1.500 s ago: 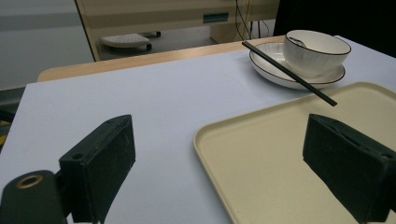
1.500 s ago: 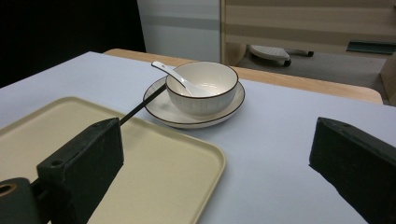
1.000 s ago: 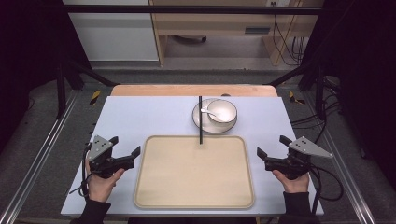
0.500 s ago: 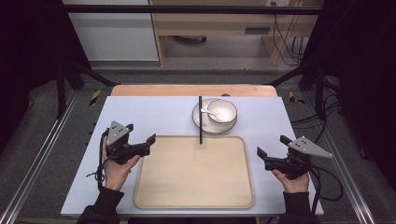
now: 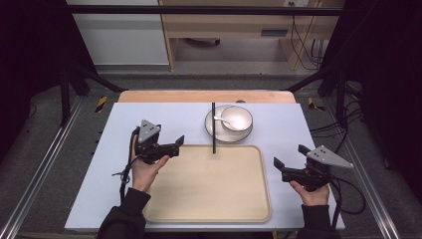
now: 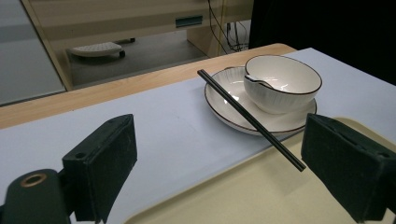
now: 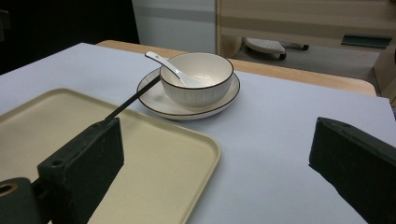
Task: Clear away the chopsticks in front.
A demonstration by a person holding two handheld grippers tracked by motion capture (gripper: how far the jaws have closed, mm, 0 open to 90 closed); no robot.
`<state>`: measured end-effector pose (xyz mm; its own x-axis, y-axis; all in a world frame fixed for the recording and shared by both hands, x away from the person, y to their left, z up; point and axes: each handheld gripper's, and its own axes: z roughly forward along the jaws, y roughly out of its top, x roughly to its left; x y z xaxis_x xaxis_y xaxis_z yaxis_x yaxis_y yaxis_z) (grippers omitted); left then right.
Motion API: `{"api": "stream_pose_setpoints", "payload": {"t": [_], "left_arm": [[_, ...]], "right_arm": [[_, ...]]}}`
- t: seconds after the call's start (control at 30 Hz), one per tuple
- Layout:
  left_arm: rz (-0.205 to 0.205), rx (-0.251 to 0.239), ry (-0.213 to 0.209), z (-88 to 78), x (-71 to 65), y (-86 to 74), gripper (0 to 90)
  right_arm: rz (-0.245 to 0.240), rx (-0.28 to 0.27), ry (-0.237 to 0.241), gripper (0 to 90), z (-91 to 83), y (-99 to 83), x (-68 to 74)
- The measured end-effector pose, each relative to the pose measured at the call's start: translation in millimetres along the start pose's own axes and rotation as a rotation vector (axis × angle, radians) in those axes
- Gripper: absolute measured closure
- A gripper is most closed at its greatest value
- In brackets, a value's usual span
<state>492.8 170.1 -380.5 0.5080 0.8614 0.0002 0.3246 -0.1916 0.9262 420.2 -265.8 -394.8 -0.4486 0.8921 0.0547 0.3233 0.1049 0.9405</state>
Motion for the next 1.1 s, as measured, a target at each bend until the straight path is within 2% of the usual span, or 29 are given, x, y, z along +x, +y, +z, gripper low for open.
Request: {"api": "stream_pose_setpoints", "payload": {"t": [0.13, 0.3, 0.5, 0.67, 1.1], "left_arm": [[0.016, 0.012, -0.001, 12.3, -5.8, 2.9, 10.1], [0.015, 0.026, -0.015, 29.3, -12.5, 6.2, 10.7], [0.060, 0.076, -0.011, 51.8, -21.8, 9.3, 11.4], [0.079, 0.099, -0.017, 68.6, -28.1, 10.6, 12.6], [0.095, 0.139, -0.023, 107.1, -41.5, 13.9, 15.6]], "right_arm": [[-0.006, -0.002, -0.002, 3.3, 0.0, 0.4, 0.1], [-0.008, 0.002, -0.003, 3.3, 0.4, 0.7, 0.9], [-0.009, 0.001, 0.001, 3.3, 0.4, 1.6, 1.8], [-0.007, 0.001, 0.005, 3.4, 0.1, 2.0, 2.0], [-0.012, 0.009, 0.009, 3.4, 1.9, 2.1, 2.8]]}}
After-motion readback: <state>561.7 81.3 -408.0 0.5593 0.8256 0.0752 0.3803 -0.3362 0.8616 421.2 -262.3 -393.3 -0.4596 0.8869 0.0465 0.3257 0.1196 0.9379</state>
